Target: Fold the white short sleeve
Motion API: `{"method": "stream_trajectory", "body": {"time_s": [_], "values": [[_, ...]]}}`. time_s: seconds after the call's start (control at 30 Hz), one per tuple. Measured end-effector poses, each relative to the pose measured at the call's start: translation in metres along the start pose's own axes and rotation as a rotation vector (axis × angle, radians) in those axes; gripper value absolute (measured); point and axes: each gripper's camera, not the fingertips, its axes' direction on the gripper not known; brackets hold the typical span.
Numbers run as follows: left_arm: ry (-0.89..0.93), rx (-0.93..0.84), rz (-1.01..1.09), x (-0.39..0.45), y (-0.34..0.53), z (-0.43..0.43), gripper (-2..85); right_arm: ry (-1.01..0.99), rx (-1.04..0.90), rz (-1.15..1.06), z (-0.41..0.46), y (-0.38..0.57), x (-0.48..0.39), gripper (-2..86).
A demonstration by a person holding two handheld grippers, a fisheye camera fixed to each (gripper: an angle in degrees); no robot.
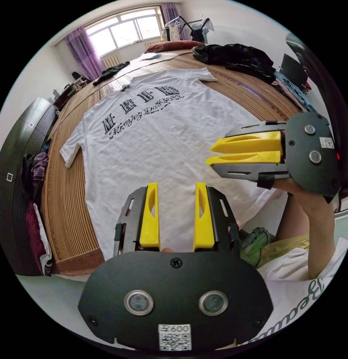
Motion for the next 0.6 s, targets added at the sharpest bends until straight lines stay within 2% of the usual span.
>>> {"method": "stream_trajectory", "body": {"time_s": [0.3, 0.6], "values": [[-0.012, -0.029, 0.008, 0.012, 0.021, -0.031, 13.9, -0.035, 0.018, 0.013, -0.012, 0.032, 0.021, 3.1], [-0.013, 0.008, 0.005, 0.024, 0.055, -0.075, 16.3, 0.030, 0.063, -0.018, -0.035, 0.078, 0.041, 4.6]]}}
